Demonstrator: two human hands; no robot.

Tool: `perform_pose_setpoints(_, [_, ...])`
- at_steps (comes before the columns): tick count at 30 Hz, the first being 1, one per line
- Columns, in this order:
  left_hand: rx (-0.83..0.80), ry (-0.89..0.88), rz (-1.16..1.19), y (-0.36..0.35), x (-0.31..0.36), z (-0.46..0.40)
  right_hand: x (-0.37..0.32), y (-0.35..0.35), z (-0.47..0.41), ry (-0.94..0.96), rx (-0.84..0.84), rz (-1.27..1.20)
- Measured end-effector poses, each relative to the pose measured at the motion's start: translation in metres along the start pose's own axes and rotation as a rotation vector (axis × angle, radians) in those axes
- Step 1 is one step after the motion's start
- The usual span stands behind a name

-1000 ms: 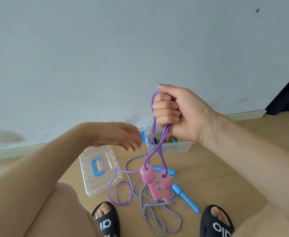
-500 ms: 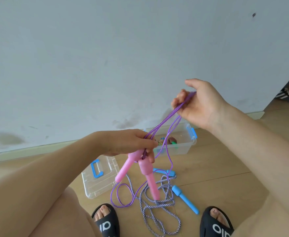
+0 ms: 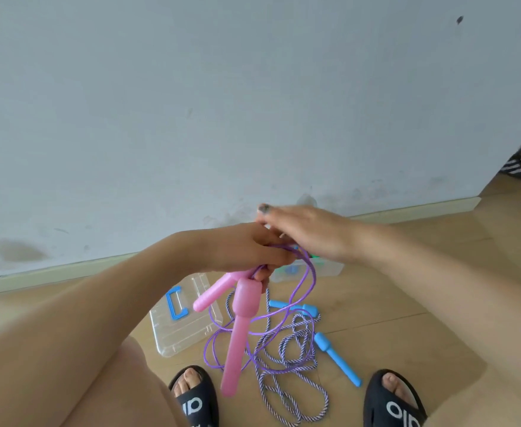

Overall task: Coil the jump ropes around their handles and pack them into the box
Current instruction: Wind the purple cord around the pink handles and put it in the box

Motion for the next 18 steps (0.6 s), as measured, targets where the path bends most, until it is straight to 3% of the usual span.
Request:
perform_pose_setpoints(2, [-0.027,-0.029,0.050,0.002,0.005,0.004,0.004,-0.011,0.003,-0.024,-0.106,0.052])
perform_pose_setpoints(4, [-0.023,-0.053,0.057,0.006,0.005,0.008,0.006,-0.010,0.004,-0.062,-0.097,0.058])
perform_pose_setpoints(7, [0.031,-0.101,0.061,0.016,-0.004,0.009,0.006,0.003,0.003,-0.082,0.021,0.033])
perform_pose_setpoints(13, [0.061,-0.073,0.084,0.019,-0.023,0.007,0.012,0.027,0.006,-0.090,0.206,-0.359])
perform_pose_setpoints(18, [0.261,-0.053,-0.139,0.029,-0.021,0.008,0.022,0.042,0.009,-0.139,0.320,-0.402])
Point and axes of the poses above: each hand's wrist, its own z-axis away from the middle knuckle, its own y-axis out of the back of the hand, x = y × z, the point moved 5 cm from there along -z, towards the middle knuckle, and after that the axes turned 5 degrees about y, right-handed, at the moved point
